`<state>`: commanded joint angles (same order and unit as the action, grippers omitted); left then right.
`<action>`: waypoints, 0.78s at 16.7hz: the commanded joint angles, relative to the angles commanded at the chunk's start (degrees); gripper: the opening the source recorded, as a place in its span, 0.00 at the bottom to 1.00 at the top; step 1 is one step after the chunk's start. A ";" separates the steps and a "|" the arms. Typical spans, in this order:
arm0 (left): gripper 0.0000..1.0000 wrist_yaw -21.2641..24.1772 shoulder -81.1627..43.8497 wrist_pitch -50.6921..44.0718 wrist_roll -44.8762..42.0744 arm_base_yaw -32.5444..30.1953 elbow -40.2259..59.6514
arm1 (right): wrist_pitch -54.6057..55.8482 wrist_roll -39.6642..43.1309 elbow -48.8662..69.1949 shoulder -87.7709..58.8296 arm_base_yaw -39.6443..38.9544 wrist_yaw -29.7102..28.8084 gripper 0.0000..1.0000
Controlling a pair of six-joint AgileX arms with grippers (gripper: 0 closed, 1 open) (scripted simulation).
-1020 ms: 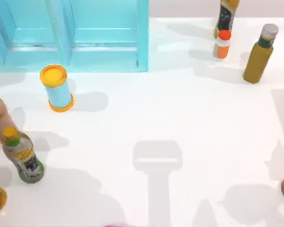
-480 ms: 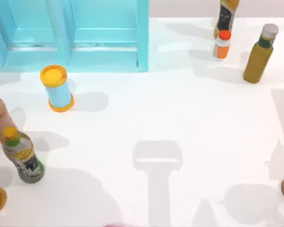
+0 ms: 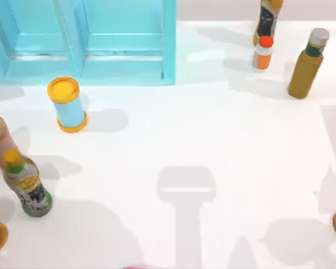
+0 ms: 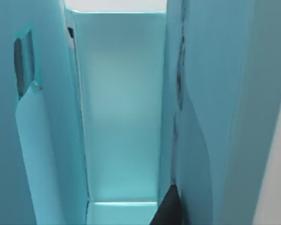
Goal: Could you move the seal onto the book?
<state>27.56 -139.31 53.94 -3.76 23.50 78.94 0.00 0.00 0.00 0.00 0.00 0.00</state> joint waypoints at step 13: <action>0.00 0.63 1.79 -1.57 0.06 0.01 -1.24 | 0.00 0.00 0.00 0.00 0.00 0.00 1.00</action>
<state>28.19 -137.52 52.37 -3.70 23.51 77.69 0.00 0.00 0.00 0.00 0.00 0.00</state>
